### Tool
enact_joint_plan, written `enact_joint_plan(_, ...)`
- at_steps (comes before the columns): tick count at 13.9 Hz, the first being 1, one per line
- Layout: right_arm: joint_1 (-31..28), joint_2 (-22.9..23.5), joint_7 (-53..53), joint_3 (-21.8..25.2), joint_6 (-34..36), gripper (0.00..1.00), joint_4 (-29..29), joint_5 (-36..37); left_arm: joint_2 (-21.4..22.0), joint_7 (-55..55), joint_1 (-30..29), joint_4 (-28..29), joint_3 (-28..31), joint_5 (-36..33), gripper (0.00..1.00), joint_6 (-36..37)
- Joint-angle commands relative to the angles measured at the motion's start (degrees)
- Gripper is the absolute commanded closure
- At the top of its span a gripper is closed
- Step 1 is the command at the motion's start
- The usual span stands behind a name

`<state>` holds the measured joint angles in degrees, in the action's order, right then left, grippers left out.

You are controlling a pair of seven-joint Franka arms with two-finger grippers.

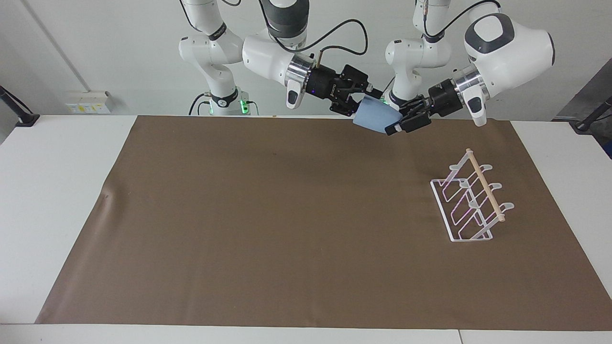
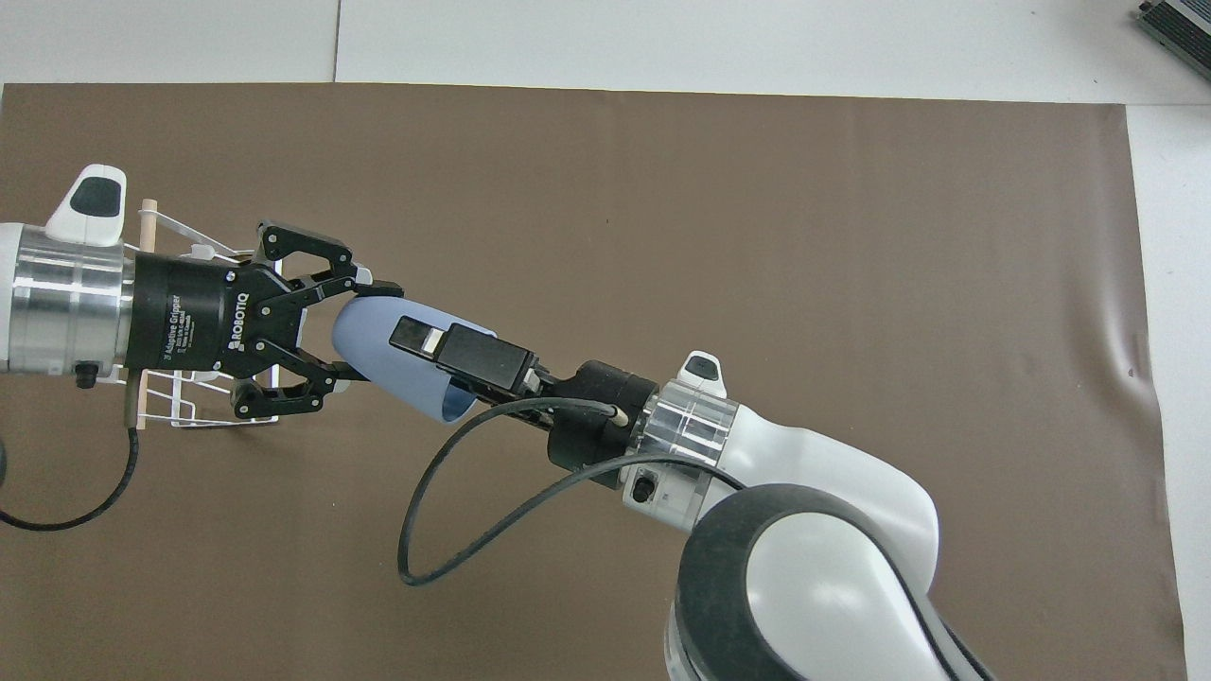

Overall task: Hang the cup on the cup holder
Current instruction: 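Open the right gripper and pull it back from the cup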

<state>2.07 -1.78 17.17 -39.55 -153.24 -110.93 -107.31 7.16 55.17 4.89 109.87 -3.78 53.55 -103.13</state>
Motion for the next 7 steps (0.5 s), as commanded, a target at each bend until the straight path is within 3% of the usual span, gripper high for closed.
enact_joint_plan(1,-0.48,-0.68,-0.56,-0.71,-1.18,0.00,0.10,-1.33,-0.31,-0.58,0.03,-0.62,0.36,0.07,1.00,0.48)
enact_joint_plan(7,-0.48,-0.68,-0.47,-0.71,-1.18,0.00,0.10,-1.06,-0.75,-4.18,-0.76,-2.47,0.71,-9.07,1.00,0.48)
